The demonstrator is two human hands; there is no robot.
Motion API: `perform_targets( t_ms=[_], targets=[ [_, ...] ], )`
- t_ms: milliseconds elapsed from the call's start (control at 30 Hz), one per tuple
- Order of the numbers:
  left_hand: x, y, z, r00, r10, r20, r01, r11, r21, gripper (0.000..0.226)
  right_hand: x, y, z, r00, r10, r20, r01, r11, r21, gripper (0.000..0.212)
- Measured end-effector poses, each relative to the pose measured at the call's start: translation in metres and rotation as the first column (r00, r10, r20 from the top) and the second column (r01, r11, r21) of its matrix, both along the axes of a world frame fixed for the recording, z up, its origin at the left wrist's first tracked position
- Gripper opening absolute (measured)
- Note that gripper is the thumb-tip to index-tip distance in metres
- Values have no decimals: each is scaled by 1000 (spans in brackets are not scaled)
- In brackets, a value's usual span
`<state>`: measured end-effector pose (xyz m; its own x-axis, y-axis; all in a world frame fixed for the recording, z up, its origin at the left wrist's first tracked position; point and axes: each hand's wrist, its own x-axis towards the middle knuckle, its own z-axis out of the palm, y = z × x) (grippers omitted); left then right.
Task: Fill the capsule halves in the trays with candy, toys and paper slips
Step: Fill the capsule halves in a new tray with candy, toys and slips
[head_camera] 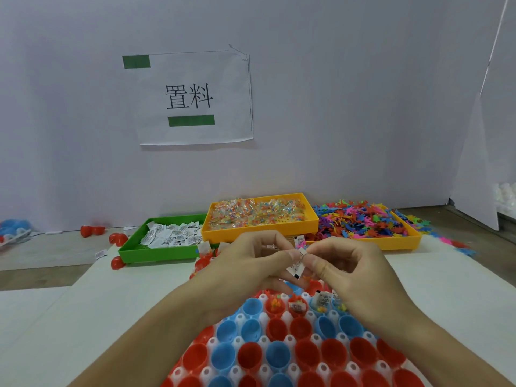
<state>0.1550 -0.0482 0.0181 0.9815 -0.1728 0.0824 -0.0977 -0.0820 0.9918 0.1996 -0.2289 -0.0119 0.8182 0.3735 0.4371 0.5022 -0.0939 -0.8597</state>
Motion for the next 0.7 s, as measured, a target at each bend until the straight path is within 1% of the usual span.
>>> perform_targets(
  t_ms=[67,100,167,233,333,367,433,500,567,700],
  targets=[
    [-1,1,0,995,-71,-63,62,988,-143,11,0,0,1,1000,10,-10,-9,999,53,6],
    [-1,2,0,991,-103,-79,87,978,-188,10,0,1,2,1000,16,-18,-15,997,73,6],
    [0,4,-1,986,-140,-93,115,965,-235,8,0,1,2,999,29,-24,-27,995,96,12],
    [1,6,-1,984,-148,-95,122,963,-241,8,0,1,1,999,40,-30,-37,995,97,8],
    [3,8,-2,993,-102,-66,90,983,-158,7,2,0,-1,998,33,-55,-28,996,80,16],
    [4,9,-3,997,-67,-44,62,993,-102,7,2,0,-1,996,34,-88,-27,996,82,17],
    [5,10,-4,999,22,24,-23,998,53,9,2,0,-1,977,73,-202,-49,991,125,15],
    [5,10,-6,992,87,88,-102,976,191,8,2,1,0,945,129,-300,-83,983,161,20],
    [5,10,-8,989,104,109,-129,960,249,5,2,0,-1,944,127,-304,-94,988,124,17],
    [4,8,-6,989,75,125,-110,947,303,4,0,-1,0,970,64,-235,-59,998,27,20]
  ],
)
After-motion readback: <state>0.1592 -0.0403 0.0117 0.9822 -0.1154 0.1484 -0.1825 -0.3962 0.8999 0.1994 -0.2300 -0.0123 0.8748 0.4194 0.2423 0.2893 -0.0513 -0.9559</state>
